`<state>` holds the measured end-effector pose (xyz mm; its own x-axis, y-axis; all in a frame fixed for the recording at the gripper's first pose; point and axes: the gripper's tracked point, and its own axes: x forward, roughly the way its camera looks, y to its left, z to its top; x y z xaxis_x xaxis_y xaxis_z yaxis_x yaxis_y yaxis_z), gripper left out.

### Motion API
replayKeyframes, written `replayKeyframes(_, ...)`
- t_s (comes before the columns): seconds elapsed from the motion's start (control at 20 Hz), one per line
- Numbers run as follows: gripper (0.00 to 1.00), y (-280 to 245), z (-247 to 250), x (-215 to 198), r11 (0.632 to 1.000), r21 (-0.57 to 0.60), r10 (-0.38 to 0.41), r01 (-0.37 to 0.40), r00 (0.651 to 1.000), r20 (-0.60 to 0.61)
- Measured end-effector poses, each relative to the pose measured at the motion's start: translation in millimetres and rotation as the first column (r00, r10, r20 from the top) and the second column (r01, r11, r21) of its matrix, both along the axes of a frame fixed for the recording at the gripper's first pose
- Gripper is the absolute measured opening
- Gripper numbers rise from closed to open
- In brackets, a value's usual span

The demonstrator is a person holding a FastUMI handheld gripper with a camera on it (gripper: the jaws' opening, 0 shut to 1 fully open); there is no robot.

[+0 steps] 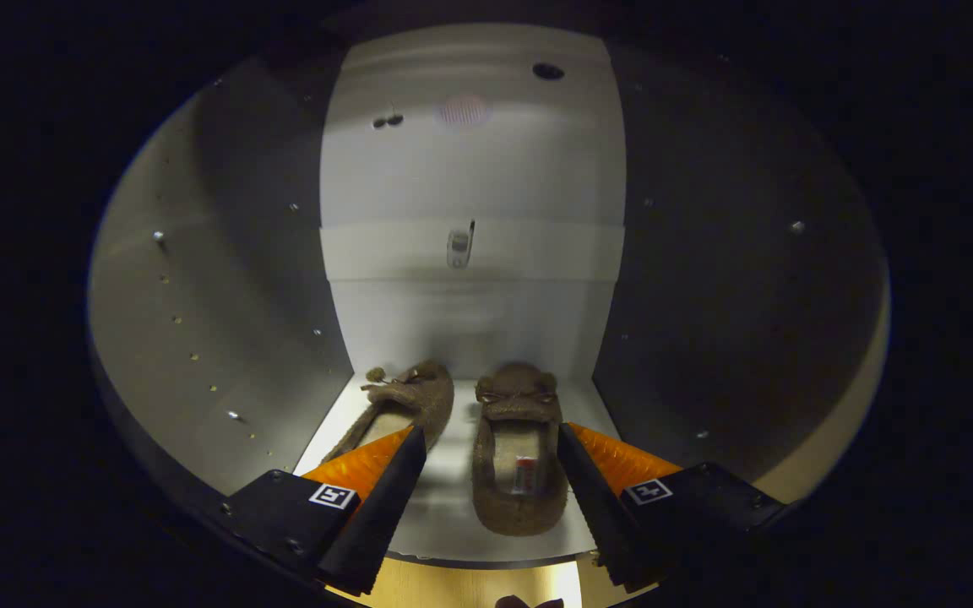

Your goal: Open the shoe cabinet door, grab the shoes and put them into the shoe cabinet, then close the shoe cabinet door.

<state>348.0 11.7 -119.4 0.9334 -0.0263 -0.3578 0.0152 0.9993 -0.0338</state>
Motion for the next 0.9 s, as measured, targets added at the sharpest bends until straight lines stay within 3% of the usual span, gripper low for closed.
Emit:
replayKeyframes(0.25, 0.99, 31, 65, -82, 0.997, 0.042, 0.056, -0.063, 0.987, 0.153)
replayKeyframes(0.55, 0.98, 53, 141, -189, 0.997, -0.001, 0.071, -0.077, 0.918, 0.389)
replayKeyframes(0.9, 0.97, 30, 176, -305, 0.998, 0.026, 0.042, -0.062, 0.874, 0.484)
